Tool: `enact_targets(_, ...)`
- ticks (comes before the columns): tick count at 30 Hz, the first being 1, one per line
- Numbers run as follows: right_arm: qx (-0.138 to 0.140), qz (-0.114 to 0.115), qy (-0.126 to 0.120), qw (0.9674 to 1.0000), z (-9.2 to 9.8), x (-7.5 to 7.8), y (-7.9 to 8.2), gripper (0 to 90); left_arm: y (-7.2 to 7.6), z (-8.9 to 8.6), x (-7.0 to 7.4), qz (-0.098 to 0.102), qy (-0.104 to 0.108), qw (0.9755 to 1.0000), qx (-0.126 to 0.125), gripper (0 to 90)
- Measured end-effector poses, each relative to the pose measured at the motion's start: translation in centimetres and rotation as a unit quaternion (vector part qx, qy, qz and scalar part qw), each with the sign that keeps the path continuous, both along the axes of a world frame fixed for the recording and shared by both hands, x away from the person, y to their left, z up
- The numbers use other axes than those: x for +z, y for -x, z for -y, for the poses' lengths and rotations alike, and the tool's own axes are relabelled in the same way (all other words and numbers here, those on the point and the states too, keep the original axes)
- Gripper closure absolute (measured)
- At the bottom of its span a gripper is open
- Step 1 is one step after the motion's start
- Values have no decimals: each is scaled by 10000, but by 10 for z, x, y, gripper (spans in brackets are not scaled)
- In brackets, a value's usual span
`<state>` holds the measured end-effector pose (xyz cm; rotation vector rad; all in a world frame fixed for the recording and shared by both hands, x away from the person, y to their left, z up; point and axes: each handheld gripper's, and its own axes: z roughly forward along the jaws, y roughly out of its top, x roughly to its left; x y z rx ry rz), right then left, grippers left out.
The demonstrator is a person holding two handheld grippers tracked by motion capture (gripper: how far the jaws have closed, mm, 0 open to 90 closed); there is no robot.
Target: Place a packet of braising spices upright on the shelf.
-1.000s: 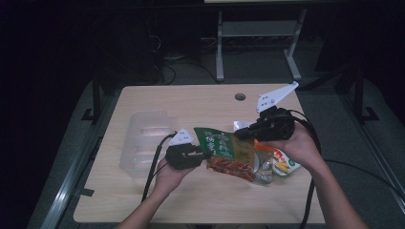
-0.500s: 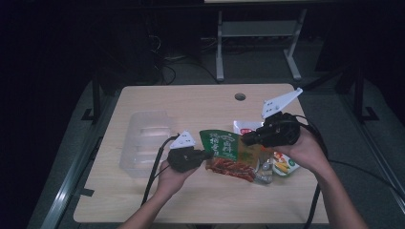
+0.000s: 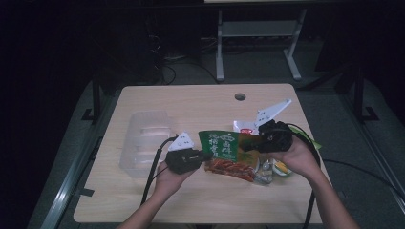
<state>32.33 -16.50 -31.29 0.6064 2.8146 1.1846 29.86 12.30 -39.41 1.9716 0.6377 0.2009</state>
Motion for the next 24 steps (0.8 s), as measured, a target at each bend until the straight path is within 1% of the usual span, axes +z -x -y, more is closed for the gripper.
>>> enact_targets(1, 0, 0, 0, 10000, 0, 0, 0, 900, 0, 0, 0, 0, 0, 10000, 0, 748)
enact_targets(2, 43, -4, -29, 10000, -1, 2, 0, 900, 1, -1, 1, 8, -13, 10000, 9, 748)
enact_targets(3, 54, 34, -62, 10000, -4, 6, 2, 900, 3, -4, 2, 28, -14, 10000, 12, 693)
enact_targets(4, 90, 41, -92, 9999, -5, 8, 2, 900, 7, -6, 3, 71, -10, 10000, 27, 668)
enact_targets(5, 104, 80, -115, 9998, -6, 10, 2, 900, 9, -8, 4, 97, -64, 9999, 33, 642)
enact_targets(6, 94, 74, -170, 9998, -7, 13, 3, 900, 11, -10, 5, 124, -70, 9999, 69, 613)
enact_targets(7, 94, 74, -170, 9998, -7, 13, 3, 900, 11, -10, 5, 124, -70, 9999, 69, 586)
enact_targets(8, 112, 60, -231, 9997, -8, 17, 3, 900, 13, -12, 5, 162, -87, 9998, 60, 586)
enact_targets(9, 104, 149, -281, 9994, -9, 23, 3, 900, 16, -15, 6, 223, -158, 9996, 91, 567)
enact_targets(10, 94, 160, -289, 9994, -10, 27, 3, 900, 18, -18, 7, 245, -185, 9995, 106, 555)
enact_targets(11, 94, 160, -289, 9994, -10, 27, 3, 900, 18, -18, 7, 245, -185, 9995, 106, 550)
enact_targets(12, 106, 204, -269, 9994, -11, 32, 2, 900, 20, -22, 7, 253, -203, 9994, 90, 544)
enact_targets(13, 101, 216, -253, 9994, -12, 34, 2, 900, 20, -22, 7, 253, -203, 9994, 90, 534)
enact_targets(14, 97, 250, -221, 9994, -13, 37, 1, 900, 24, -27, 7, 267, -246, 9993, 124, 523)
enact_targets(15, 97, 250, -221, 9994, -13, 37, 1, 900, 24, -27, 7, 267, -246, 9993, 124, 522)
enact_targets(17, 87, 266, -238, 9993, -14, 42, -3, 900, 29, -33, 6, 271, -202, 9993, 153, 514)
enact_targets(20, 71, 302, -256, 9992, -16, 45, -8, 900, 33, -37, 3, 240, -164, 9995, 129, 510)
enact_targets(22, 75, 287, -256, 9992, -18, 46, -10, 900, 35, -38, 3, 230, -190, 9995, 109, 509)
enact_targets(23, 93, 278, -250, 9993, -20, 47, -12, 900, 36, -39, 2, 188, -173, 9996, 99, 508)
enact_targets(24, 81, 282, -234, 9993, -21, 48, -14, 900, 38, -40, 1, 196, -170, 9996, 100, 506)
